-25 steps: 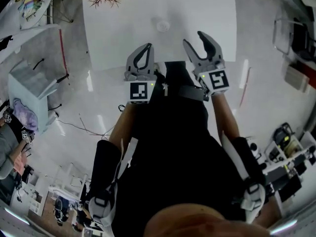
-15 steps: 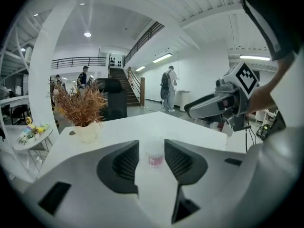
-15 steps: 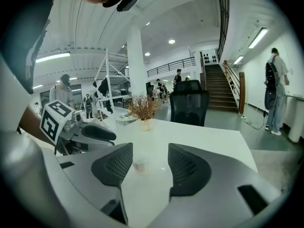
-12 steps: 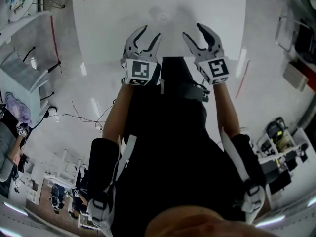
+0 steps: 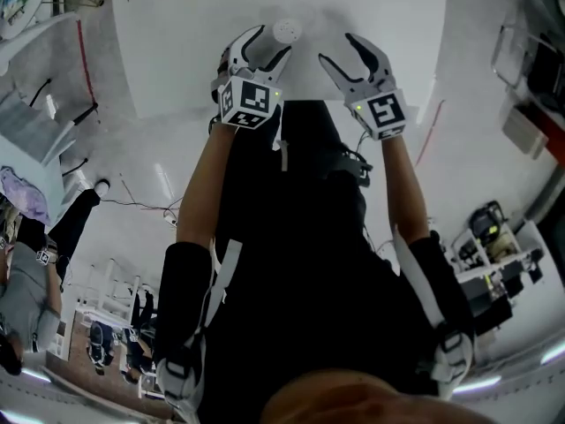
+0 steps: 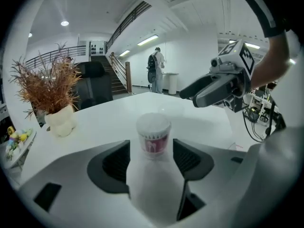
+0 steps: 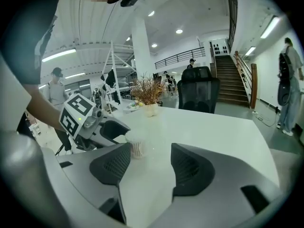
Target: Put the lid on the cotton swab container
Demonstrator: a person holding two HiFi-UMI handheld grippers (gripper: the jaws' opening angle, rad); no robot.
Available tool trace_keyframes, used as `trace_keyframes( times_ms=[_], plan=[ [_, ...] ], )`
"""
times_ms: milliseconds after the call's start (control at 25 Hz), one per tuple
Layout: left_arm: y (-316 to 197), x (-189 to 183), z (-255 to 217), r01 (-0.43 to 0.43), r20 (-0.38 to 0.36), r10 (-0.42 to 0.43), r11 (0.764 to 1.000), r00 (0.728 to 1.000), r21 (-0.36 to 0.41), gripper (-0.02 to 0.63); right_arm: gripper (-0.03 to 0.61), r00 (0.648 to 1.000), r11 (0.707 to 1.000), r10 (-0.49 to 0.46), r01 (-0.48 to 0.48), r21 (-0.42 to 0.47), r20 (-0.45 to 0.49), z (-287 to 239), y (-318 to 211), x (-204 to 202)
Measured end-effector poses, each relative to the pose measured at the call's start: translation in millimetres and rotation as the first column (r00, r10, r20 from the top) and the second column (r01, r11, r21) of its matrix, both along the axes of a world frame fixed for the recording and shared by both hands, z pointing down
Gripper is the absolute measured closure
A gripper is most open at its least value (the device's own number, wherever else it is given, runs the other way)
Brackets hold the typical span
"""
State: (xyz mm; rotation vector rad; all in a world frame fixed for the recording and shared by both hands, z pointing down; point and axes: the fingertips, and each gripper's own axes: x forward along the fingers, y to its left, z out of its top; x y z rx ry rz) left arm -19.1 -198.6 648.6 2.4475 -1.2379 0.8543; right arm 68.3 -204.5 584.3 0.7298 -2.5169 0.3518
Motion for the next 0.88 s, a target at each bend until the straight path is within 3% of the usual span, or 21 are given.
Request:
trace_keyframes(
  times_ms=[440, 880],
  plan=[
    [-13.5, 16.7, 15.5, -0.122, 0.071, 0.121, 0.992, 0.99, 0.018, 0.361, 0.336, 0.993, 0.995, -0.102, 0.101, -0.019, -0.063, 37.3, -9.1, -3.2],
    [-16.0, 21.3, 13.8, -0.162, 0.069, 0.16, 0.987, 0.985, 0.015, 0.383, 0.336, 0.981, 0.984, -0.171, 0.174, 0.03, -0.094, 36.7, -17.0, -8.6]
  ],
)
